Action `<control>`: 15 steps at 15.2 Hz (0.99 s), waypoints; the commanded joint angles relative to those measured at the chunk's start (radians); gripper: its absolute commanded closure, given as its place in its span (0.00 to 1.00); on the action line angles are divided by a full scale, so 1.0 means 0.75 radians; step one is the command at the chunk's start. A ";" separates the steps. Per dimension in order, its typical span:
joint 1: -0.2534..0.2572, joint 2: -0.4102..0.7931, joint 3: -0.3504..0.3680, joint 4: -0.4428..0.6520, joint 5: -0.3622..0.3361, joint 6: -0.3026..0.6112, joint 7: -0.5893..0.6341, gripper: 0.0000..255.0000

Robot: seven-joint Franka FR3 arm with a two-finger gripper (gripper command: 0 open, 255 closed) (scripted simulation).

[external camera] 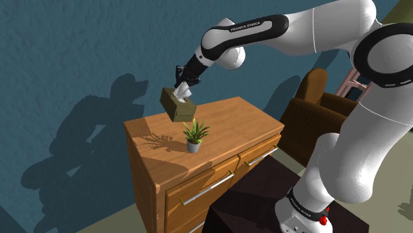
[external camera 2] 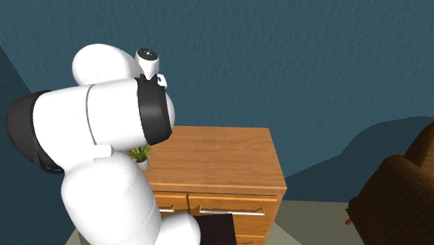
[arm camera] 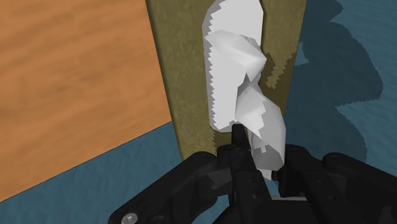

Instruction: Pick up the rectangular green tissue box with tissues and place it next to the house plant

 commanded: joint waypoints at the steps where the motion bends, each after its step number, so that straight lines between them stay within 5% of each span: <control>1: 0.002 0.010 0.001 -0.021 0.021 0.029 -0.022 1.00; 15: 0.006 0.131 0.025 -0.119 0.243 0.219 -0.237 1.00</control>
